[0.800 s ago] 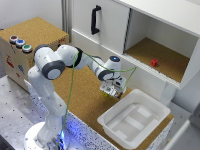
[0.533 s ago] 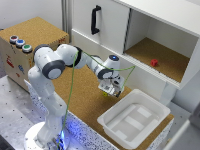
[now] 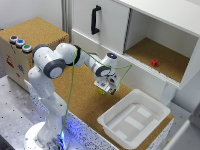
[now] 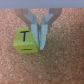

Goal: Go slide the yellow block to the left

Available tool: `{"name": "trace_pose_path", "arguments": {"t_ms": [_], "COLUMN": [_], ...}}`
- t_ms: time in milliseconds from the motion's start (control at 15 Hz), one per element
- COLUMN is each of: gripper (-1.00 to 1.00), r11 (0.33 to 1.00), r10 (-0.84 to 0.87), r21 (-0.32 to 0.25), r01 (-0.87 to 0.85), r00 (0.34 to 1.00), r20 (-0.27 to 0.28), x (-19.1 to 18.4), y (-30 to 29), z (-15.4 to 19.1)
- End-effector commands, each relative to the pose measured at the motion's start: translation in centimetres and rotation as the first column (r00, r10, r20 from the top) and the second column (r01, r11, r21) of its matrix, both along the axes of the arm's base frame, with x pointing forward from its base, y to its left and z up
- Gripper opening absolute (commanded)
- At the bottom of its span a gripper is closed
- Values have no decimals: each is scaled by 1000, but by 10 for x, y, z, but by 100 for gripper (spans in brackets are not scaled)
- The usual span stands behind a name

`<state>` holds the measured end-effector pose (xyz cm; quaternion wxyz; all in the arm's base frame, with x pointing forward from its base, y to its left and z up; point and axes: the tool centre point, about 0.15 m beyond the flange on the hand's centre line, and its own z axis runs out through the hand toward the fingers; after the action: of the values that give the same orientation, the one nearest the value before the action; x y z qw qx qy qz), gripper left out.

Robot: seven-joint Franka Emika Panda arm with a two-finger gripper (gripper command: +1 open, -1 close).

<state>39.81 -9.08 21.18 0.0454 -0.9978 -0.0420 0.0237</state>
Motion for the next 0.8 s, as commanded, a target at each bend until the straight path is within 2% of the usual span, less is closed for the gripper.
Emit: {"name": "trace_pose_path", "arguments": {"t_ms": [0,200,333,533,600,733], "gripper": [-100,-100,-100,-100,-100,-100], "r11": [999,1000,998,993,991,983], "r10": [-25,7,54,121,136,181], "r21": [24,-13,-35,-25,-4,-14], "r01": [25,-7,-51,-119,-137,-180], "r00": [1000,1000,996,983,981,974], "r20": [0,23,74,135,135,135], "x": [-10,-11,-12,-19,-23,-31], "y": [26,29,30,36,40,52], "z": [1,1,6,7,5,-2]}}
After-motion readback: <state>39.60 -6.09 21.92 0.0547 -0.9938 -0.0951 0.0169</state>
